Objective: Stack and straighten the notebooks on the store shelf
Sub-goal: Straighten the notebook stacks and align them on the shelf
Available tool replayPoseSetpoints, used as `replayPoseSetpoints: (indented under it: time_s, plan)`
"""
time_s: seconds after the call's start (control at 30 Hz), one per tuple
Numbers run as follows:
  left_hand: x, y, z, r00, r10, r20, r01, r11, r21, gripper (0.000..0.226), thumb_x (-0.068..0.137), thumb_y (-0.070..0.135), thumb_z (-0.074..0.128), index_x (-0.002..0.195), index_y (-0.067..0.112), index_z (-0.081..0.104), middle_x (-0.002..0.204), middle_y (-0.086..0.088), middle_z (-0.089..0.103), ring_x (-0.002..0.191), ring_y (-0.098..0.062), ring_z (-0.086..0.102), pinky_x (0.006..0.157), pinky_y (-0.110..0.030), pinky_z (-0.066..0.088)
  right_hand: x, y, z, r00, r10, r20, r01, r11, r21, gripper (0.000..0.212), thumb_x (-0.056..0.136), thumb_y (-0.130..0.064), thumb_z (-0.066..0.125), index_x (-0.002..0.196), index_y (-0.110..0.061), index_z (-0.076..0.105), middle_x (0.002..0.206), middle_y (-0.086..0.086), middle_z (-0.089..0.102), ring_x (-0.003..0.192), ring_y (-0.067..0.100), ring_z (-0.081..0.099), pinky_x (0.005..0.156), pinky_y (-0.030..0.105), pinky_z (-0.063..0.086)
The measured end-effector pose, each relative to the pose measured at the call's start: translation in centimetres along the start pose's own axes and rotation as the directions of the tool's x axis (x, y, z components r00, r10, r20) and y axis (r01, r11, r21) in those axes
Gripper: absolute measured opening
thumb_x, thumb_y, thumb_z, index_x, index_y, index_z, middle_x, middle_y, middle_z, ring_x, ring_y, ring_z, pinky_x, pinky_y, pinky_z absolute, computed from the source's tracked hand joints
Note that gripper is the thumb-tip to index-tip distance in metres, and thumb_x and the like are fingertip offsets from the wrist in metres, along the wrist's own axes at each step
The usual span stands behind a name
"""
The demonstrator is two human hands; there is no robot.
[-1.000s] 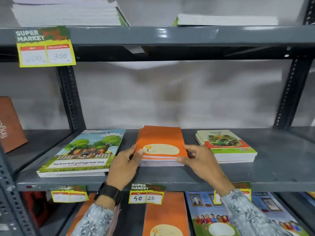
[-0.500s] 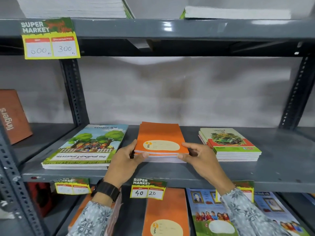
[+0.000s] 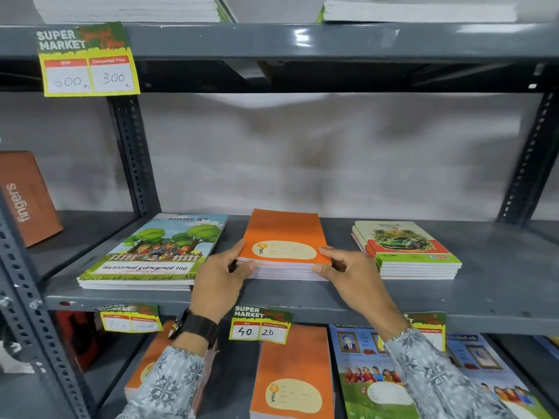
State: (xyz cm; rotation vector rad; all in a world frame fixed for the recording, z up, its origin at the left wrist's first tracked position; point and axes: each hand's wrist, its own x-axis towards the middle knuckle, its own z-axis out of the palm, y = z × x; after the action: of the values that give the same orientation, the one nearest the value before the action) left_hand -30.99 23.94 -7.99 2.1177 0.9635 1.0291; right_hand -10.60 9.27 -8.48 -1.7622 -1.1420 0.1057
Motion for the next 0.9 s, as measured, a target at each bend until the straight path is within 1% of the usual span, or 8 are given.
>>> replayPoseSetpoints:
  time_s: [0.1, 0.23, 0.37, 0.43, 0.57, 0.67, 0.8, 0.9]
  plan:
    - [0.0, -0.2, 0.1, 1.000, 0.001, -0.018, 0.000, 1.000, 0.025, 0.057, 0.092, 0.032, 0.066, 0.145, 0.025, 0.048, 0.129, 0.004, 0.068, 0.100, -0.007, 0.056, 0.089, -0.025, 0.047, 0.0, 0.1, -0.1, 0.999, 0.018, -0.030, -0.017, 1.000, 0.026, 0.050, 0.086, -0.027, 0.081, 0.134, -0.017, 0.068, 0.134, -0.003, 0.069, 0.119, 0.008, 0.066, 0.098, 0.014, 0.050]
    - [0.1, -0.4, 0.3, 0.999, 0.012, -0.047, -0.008, 0.997, 0.080, 0.054, 0.094, 0.030, 0.062, 0.146, 0.026, 0.048, 0.134, 0.001, 0.065, 0.103, -0.008, 0.053, 0.091, -0.026, 0.044, -0.1, 0.2, 0.0, 0.997, 0.032, -0.064, -0.029, 0.998, 0.049, 0.050, 0.081, -0.028, 0.085, 0.127, -0.016, 0.072, 0.127, -0.001, 0.073, 0.110, 0.005, 0.071, 0.098, 0.022, 0.055]
    - [0.1, -0.7, 0.6, 0.998, 0.012, -0.054, -0.006, 0.993, 0.120, 0.053, 0.095, 0.031, 0.060, 0.146, 0.028, 0.047, 0.136, 0.000, 0.063, 0.117, -0.020, 0.059, 0.096, -0.031, 0.046, -0.1, 0.4, 0.1, 0.996, 0.030, -0.078, -0.027, 0.999, 0.039, 0.047, 0.080, -0.026, 0.086, 0.124, -0.015, 0.074, 0.124, -0.003, 0.075, 0.102, -0.002, 0.070, 0.083, 0.002, 0.049]
    - [0.2, -0.9, 0.7, 0.998, 0.024, -0.055, -0.016, 0.991, 0.136, 0.053, 0.095, 0.033, 0.060, 0.146, 0.028, 0.048, 0.136, -0.001, 0.063, 0.118, -0.021, 0.059, 0.097, -0.032, 0.047, -0.2, 0.4, 0.1, 0.996, 0.028, -0.088, -0.025, 0.999, 0.034, 0.047, 0.079, -0.028, 0.086, 0.123, -0.015, 0.075, 0.123, -0.003, 0.075, 0.100, -0.003, 0.070, 0.080, -0.001, 0.047]
    - [0.3, -1.1, 0.7, 0.997, 0.023, -0.076, -0.014, 0.993, 0.114, 0.052, 0.093, 0.033, 0.063, 0.143, 0.027, 0.052, 0.134, 0.000, 0.066, 0.113, -0.019, 0.061, 0.091, -0.027, 0.045, -0.3, 0.4, 0.2, 0.995, 0.024, -0.100, -0.021, 0.999, 0.028, 0.045, 0.080, -0.028, 0.086, 0.122, -0.016, 0.075, 0.122, -0.004, 0.076, 0.099, -0.002, 0.071, 0.081, 0.002, 0.049]
    - [0.1, -0.9, 0.7, 0.994, 0.016, -0.106, -0.006, 0.996, 0.092, 0.051, 0.092, 0.034, 0.065, 0.141, 0.027, 0.055, 0.126, 0.002, 0.070, 0.097, -0.009, 0.057, 0.085, -0.024, 0.046, -0.2, 0.3, 0.1, 0.996, 0.020, -0.090, -0.016, 0.999, 0.037, 0.044, 0.081, -0.026, 0.085, 0.122, -0.017, 0.075, 0.125, -0.003, 0.075, 0.105, 0.003, 0.071, 0.090, 0.013, 0.052]
    - [-0.3, -0.7, 0.8, 0.989, 0.028, -0.143, -0.012, 0.994, 0.110, 0.048, 0.091, 0.035, 0.066, 0.138, 0.026, 0.059, 0.116, 0.000, 0.074, 0.088, -0.009, 0.057, 0.077, -0.024, 0.046, -0.1, 0.2, -0.1, 0.997, 0.044, -0.068, -0.038, 0.995, 0.087, 0.044, 0.081, -0.022, 0.085, 0.123, -0.015, 0.075, 0.127, -0.001, 0.074, 0.110, 0.008, 0.071, 0.100, 0.026, 0.056]
    - [-0.2, -0.8, 0.8, 0.988, 0.027, -0.150, -0.014, 0.996, 0.092, 0.047, 0.090, 0.035, 0.067, 0.136, 0.025, 0.060, 0.116, 0.000, 0.075, 0.089, -0.012, 0.062, 0.078, -0.026, 0.049, -0.1, 0.4, -0.1, 0.996, 0.045, -0.075, -0.039, 0.995, 0.090, 0.043, 0.081, -0.020, 0.085, 0.122, -0.014, 0.075, 0.124, 0.000, 0.075, 0.109, 0.008, 0.072, 0.095, 0.019, 0.055]
